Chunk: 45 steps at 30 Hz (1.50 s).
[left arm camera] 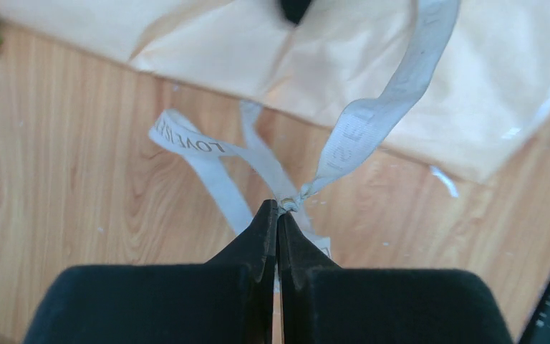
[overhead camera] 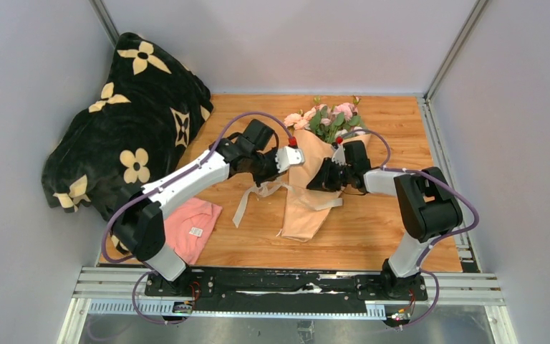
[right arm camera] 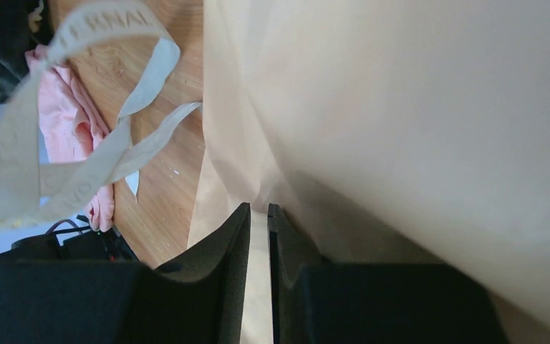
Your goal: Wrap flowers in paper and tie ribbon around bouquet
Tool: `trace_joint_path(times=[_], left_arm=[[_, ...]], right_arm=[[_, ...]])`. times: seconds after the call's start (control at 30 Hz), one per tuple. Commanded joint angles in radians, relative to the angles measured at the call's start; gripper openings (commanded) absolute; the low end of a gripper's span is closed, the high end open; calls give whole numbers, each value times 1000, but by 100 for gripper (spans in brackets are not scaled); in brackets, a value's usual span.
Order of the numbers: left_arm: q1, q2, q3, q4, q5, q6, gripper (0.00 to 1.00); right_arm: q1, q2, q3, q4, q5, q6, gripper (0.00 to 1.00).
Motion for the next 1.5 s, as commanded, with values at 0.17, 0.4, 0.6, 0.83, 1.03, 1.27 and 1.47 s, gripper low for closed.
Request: trace_joint_path(times=[0.17, 0.4, 0.6, 0.83, 1.03, 1.27, 1.47], left_arm=[[-39, -3, 73, -100, 83, -38, 0], [-37, 107, 184, -66, 51, -73, 0], [-23, 158, 189, 58, -23, -112, 0], [-5, 352, 324, 68, -38, -167, 0], [-5, 415, 386, 75, -54, -186, 0], [-4, 422, 395, 74, -40, -193, 0], [-3, 350, 371, 52, 32, -207, 0]], right_arm=[[-18, -67, 106, -93, -149, -166, 21], [-20, -236, 164, -264, -29, -291, 22], [-20, -419, 35, -151, 27, -307, 23], [6, -501, -181, 222, -135, -199, 19], [197, -497, -228, 288, 23, -226, 16], [249, -319, -190, 324, 241, -123, 13], [250, -204, -165, 301, 413, -83, 18]])
